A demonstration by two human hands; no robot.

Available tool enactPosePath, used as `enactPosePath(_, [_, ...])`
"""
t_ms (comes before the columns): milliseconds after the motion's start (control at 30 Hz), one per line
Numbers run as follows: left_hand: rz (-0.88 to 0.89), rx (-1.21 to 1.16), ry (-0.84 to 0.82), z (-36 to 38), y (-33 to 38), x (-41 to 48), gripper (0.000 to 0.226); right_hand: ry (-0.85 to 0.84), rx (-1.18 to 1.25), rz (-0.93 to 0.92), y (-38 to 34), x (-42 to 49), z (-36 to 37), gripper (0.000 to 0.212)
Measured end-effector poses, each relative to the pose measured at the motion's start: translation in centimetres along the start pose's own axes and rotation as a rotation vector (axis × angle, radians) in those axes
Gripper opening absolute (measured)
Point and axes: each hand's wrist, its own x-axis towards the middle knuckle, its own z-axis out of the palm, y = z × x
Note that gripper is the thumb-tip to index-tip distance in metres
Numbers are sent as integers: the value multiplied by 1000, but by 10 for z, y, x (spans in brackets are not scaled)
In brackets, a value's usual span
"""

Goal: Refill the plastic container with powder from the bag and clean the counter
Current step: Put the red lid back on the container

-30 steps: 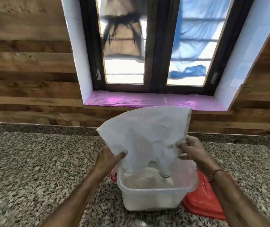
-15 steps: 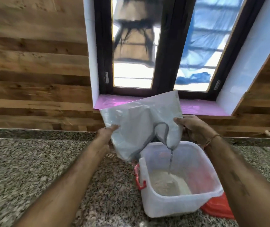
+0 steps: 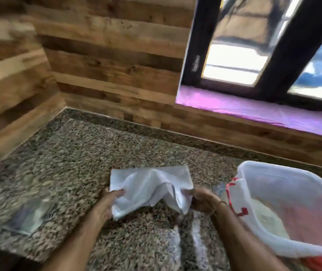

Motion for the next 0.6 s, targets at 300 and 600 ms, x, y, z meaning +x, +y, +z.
enactPosePath(300, [61, 74, 76, -34, -49, 40, 37, 341, -80, -142, 30, 13, -18, 15])
enactPosePath(600, [159, 377, -92, -46, -74, 42, 89, 272, -113, -50, 78, 15, -21, 21])
